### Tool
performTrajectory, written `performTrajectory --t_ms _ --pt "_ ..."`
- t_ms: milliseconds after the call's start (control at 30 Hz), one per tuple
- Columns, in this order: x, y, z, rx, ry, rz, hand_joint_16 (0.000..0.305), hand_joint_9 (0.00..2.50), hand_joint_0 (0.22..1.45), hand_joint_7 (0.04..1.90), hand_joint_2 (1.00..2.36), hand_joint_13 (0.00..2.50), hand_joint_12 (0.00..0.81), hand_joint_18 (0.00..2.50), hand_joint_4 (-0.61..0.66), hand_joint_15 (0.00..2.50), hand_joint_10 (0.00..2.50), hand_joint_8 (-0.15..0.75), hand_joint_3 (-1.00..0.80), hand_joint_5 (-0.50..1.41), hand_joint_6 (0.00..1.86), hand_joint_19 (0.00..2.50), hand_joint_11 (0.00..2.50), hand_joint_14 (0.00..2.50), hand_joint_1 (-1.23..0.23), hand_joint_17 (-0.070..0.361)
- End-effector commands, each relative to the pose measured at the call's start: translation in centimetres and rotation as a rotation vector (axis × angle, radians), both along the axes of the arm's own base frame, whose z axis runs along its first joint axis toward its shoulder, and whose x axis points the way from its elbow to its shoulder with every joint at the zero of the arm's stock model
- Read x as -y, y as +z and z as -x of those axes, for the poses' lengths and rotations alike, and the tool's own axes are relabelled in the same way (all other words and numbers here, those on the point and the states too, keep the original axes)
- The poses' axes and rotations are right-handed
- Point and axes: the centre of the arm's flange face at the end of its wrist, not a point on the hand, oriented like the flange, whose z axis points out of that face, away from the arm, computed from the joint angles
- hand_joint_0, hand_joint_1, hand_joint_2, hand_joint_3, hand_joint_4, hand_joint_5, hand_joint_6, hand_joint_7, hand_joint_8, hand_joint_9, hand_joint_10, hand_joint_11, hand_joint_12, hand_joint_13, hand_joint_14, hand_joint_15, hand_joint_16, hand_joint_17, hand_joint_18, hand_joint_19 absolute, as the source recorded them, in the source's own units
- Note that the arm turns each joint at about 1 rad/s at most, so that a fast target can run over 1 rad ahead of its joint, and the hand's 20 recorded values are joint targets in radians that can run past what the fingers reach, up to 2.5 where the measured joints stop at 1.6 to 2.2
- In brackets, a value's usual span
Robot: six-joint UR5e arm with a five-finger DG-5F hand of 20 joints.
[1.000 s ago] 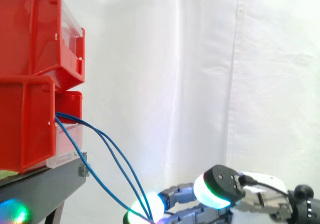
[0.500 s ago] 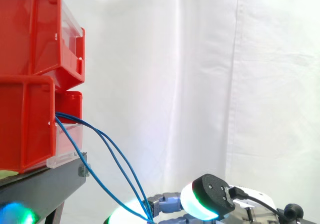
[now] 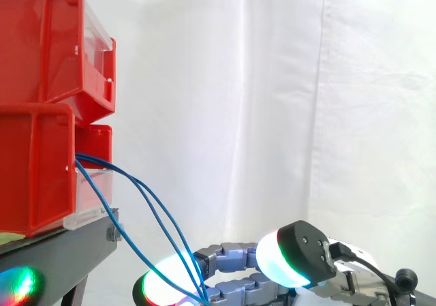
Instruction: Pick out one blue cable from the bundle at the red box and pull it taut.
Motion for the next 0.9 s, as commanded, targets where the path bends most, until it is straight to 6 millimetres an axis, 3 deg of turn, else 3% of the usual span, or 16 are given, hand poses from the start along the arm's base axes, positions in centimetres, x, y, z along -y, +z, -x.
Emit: performTrajectory --t_ms 0,500,867 --pt "-0.4 0.1 -0.1 0.011 0.015 0.005 0.056 0.73 0.56 0.67 1.0 0.45 0.403 0.43 0.26 0.16 0.01 0.268 -0.5 -0.17 0.5 0.5 0.25 0.01 -0.63 0.127" --pt "-1.9 0.0 -0.2 0.005 0.043 -0.004 0.056 0.8 0.58 0.74 1.0 0.51 0.404 0.48 0.3 0.19 0.01 0.277 -0.48 -0.15 0.5 0.52 0.28 0.01 -0.63 0.125" --pt "-2.4 0.0 -0.3 0.005 0.053 -0.022 0.055 0.93 0.63 0.94 1.01 0.58 0.407 0.52 0.32 0.23 0.02 0.285 -0.4 -0.11 0.5 0.54 0.39 0.01 -0.59 0.123"
